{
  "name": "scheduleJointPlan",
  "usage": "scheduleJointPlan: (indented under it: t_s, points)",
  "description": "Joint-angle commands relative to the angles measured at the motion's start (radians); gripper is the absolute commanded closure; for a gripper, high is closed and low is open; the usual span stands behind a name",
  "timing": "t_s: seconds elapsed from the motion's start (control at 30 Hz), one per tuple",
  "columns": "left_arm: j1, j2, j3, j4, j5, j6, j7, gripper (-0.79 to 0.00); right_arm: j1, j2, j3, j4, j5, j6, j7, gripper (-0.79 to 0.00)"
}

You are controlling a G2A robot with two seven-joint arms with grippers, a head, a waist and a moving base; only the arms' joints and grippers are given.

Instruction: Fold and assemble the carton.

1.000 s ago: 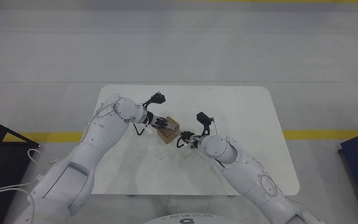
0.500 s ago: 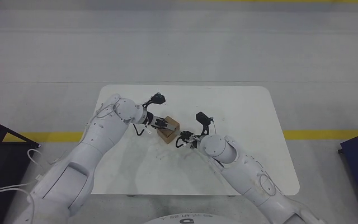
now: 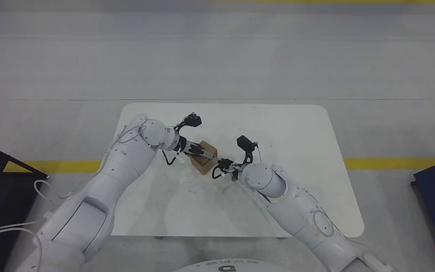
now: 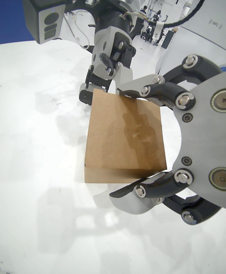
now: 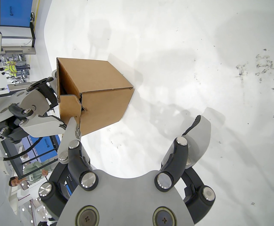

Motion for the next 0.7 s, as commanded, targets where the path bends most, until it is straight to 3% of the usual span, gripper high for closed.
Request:
scheduleJointPlan:
  t_s: [0.0,0.33,0.67]
  points:
    - [0.0,0.0,0.001,0.0,-0.001,0.0,0.0,-0.727,0.004,-0.001,-0.002,0.004,0.001,0.007,0.001,-0.785]
    - [-0.008,-0.002,0.007,0.017,-0.007,0.01,-0.003,-0.711,-0.023,0.006,0.033,0.0,-0.002,0.021,0.008,-0.711]
    - [-0.016,-0.007,0.017,0.03,-0.008,0.012,0.005,-0.708,-0.062,0.018,0.07,-0.037,-0.011,-0.017,0.018,-0.705]
